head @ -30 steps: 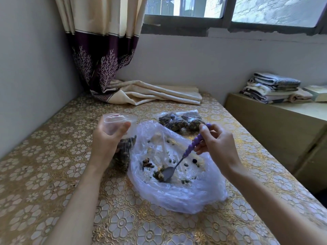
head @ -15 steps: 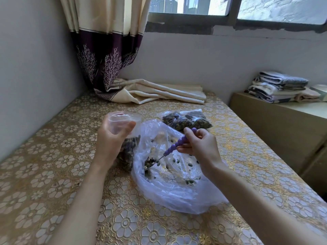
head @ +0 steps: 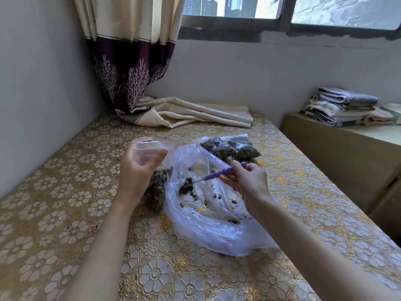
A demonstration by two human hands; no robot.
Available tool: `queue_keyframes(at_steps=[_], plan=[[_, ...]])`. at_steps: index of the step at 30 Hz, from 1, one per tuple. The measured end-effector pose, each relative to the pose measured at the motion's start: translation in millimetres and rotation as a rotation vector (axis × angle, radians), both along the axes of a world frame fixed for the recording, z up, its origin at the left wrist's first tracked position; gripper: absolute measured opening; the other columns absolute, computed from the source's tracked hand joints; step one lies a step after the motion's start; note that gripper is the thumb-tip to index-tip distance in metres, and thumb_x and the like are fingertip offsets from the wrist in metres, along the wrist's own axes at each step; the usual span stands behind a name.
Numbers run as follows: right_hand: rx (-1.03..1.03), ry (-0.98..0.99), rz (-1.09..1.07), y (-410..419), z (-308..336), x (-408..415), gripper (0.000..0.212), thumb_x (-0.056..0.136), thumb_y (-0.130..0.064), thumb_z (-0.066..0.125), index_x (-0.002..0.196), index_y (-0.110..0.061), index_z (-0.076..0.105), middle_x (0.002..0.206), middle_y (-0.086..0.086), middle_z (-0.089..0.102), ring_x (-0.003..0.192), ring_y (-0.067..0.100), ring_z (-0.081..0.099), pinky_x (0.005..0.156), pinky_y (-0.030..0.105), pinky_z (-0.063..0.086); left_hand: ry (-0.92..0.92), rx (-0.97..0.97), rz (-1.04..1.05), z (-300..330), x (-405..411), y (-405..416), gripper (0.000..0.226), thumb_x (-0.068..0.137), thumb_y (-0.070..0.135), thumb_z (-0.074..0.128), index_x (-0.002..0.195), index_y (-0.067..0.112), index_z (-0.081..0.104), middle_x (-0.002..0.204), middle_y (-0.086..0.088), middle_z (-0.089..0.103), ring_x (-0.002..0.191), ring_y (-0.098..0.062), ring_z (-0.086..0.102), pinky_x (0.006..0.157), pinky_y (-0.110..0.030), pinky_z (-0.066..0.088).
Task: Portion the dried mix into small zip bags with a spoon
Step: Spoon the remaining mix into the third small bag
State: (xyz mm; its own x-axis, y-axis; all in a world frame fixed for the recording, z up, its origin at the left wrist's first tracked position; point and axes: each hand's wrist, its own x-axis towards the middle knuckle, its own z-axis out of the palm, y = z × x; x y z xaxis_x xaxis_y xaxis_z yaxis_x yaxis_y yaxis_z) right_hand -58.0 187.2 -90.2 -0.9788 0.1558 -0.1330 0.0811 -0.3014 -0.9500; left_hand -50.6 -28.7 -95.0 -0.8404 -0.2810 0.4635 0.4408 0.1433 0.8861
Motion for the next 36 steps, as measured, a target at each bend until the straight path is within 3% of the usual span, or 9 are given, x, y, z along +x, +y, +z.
queue_keyframes(at_steps=[5, 8, 13, 19, 29, 33, 36], plan=[[-0.045, -0.060, 0.001, -5, -1, -5, 0.011, 0.092, -0.006, 0.055, 0.091, 0.005, 0.055, 0.064, 0.013, 0.066, 0.062, 0.020, 0.069, 0.069, 0.028, 0.059, -0.011, 0.000, -0.002, 1, 0, 0, 0.043, 0.062, 0.045, 0.070, 0.098, 0.029, 0.052, 0.092, 0.000, 0.068, 0.072, -0.003, 0.067, 0.064, -0.015, 0.052], [-0.089, -0.113, 0.009, -7, 0, -4, 0.011, 0.091, -0.002, 0.054, 0.094, 0.008, 0.056, 0.072, 0.017, 0.063, 0.065, 0.022, 0.068, 0.070, 0.030, 0.058, -0.023, -0.018, 0.006, 1, 1, -1, 0.050, 0.060, 0.054, 0.071, 0.101, 0.032, 0.052, 0.097, 0.000, 0.068, 0.075, -0.005, 0.067, 0.068, -0.020, 0.053], [-0.133, -0.223, 0.055, -5, 4, 0, 0.014, 0.089, 0.005, 0.053, 0.077, 0.010, 0.058, 0.074, 0.023, 0.063, 0.072, 0.028, 0.068, 0.067, 0.032, 0.057, -0.031, -0.017, -0.004, 1, 2, -3, 0.068, 0.047, 0.073, 0.071, 0.099, 0.032, 0.053, 0.091, 0.003, 0.068, 0.075, -0.004, 0.067, 0.065, -0.016, 0.052], [-0.112, -0.219, 0.066, 4, 7, 3, 0.015, 0.088, 0.007, 0.052, 0.075, 0.012, 0.057, 0.076, 0.025, 0.063, 0.070, 0.029, 0.067, 0.064, 0.031, 0.057, -0.014, -0.018, 0.005, -1, 0, -2, 0.046, 0.060, 0.051, 0.070, 0.098, 0.031, 0.053, 0.092, 0.001, 0.068, 0.073, -0.002, 0.066, 0.064, -0.015, 0.053], [-0.030, -0.173, 0.055, 20, 21, 10, 0.013, 0.089, 0.006, 0.050, 0.080, 0.010, 0.058, 0.075, 0.023, 0.063, 0.070, 0.029, 0.068, 0.064, 0.030, 0.058, -0.014, -0.050, 0.001, -3, -2, -3, 0.054, 0.064, 0.048, 0.070, 0.108, 0.022, 0.054, 0.094, 0.000, 0.068, 0.074, -0.005, 0.067, 0.065, -0.015, 0.052], [-0.016, -0.141, 0.066, 30, 27, 11, 0.013, 0.090, 0.005, 0.048, 0.093, 0.014, 0.058, 0.077, 0.024, 0.064, 0.066, 0.026, 0.068, 0.062, 0.028, 0.059, -0.008, -0.086, 0.008, -2, -2, -2, 0.038, 0.067, 0.041, 0.069, 0.100, 0.033, 0.052, 0.092, 0.003, 0.067, 0.076, -0.002, 0.067, 0.064, -0.013, 0.051], [-0.010, -0.125, 0.037, 37, 31, 11, 0.015, 0.090, 0.004, 0.048, 0.093, 0.014, 0.059, 0.080, 0.026, 0.065, 0.064, 0.026, 0.068, 0.061, 0.027, 0.059, -0.017, -0.101, 0.005, -3, -1, -2, 0.040, 0.067, 0.046, 0.069, 0.100, 0.032, 0.052, 0.091, 0.003, 0.067, 0.074, 0.001, 0.066, 0.062, -0.009, 0.049]])
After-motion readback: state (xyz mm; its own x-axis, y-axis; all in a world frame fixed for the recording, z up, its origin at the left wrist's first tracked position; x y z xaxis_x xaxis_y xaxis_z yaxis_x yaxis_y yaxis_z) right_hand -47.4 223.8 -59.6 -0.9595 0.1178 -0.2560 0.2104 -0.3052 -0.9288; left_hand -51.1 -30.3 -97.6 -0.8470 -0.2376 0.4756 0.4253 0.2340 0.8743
